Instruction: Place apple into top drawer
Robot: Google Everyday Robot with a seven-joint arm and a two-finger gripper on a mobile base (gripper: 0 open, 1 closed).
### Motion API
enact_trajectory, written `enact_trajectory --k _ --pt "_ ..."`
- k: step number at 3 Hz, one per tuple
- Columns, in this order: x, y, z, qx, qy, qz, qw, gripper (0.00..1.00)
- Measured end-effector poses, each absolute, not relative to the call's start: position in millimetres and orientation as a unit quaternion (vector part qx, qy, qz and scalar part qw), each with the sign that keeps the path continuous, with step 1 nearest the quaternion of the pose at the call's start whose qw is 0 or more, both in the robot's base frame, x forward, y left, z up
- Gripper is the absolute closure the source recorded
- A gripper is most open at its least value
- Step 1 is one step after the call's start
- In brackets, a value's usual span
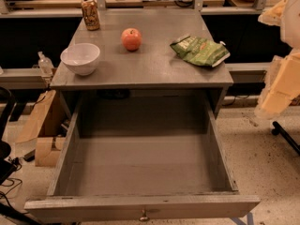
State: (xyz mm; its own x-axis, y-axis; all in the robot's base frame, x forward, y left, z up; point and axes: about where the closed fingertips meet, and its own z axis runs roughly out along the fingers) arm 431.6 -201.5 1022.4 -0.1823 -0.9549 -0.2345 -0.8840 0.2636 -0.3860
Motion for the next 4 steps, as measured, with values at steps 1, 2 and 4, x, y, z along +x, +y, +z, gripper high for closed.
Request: enact_trajectory --k 1,2,4 --pt "431.6 -201.5 1022.4 -0.601 0.765 -0.081 0.217 0.00" --pt "446.9 -194.3 1026.4 -0.607 0.753 -0.086 0.240 0.00" --pt "589.4 -167.1 993.3 -0.542 0.742 -0.003 0.394 0.00"
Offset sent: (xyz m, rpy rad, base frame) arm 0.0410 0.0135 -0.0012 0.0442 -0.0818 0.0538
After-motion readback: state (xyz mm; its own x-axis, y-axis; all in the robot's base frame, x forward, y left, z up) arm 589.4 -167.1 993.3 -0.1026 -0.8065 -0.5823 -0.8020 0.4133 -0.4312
